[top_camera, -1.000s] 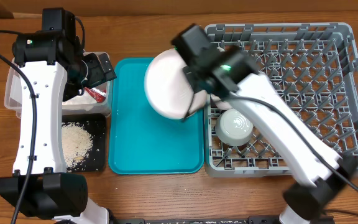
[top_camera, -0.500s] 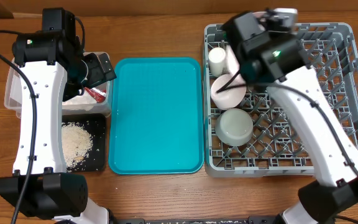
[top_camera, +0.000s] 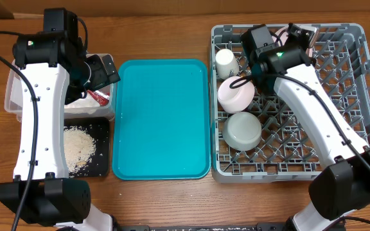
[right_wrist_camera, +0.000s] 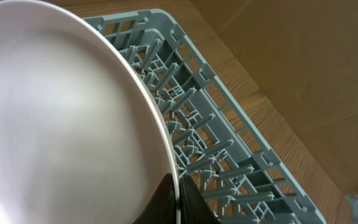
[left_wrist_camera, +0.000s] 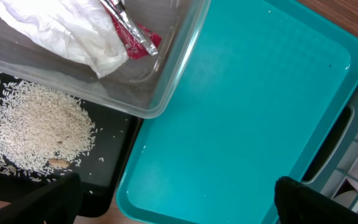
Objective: Sort waste into correct bins and load items into the dishwasher
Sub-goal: 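Stand the pink plate upright in the rack slots and release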
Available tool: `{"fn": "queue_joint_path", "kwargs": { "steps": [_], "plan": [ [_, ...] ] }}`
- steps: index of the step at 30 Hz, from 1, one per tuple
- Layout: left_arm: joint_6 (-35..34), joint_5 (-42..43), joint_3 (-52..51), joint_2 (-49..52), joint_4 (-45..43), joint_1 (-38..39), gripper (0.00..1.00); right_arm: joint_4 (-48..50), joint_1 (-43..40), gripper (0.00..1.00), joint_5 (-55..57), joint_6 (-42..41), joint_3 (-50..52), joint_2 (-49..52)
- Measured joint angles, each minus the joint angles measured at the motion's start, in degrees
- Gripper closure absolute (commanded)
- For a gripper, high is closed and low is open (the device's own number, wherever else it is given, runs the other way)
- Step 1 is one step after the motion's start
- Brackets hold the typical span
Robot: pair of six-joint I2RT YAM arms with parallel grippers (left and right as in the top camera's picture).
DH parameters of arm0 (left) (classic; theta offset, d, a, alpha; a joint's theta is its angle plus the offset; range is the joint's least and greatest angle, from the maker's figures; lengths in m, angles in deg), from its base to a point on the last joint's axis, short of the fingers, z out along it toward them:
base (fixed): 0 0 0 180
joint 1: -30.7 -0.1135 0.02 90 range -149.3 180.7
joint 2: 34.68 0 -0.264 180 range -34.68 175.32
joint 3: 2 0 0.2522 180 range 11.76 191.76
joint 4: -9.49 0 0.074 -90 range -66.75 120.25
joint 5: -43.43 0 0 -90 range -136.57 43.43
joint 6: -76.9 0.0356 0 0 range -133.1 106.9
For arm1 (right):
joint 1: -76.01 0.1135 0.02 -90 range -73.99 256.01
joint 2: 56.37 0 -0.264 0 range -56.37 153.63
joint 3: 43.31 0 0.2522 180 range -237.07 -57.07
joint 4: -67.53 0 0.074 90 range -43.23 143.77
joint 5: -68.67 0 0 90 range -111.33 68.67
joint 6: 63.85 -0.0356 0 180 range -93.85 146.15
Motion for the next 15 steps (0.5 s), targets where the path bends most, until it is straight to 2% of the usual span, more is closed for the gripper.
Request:
{"fn": "queue_joint_path", "kwargs": {
  "steps": [15],
  "plan": [
    [0.0, 0.0, 0.0, 0.0, 0.0, 0.0, 0.00, 4.9, 0.1, 0.96, -2.0, 2.8, 2.5, 0.0]
  ]
}}
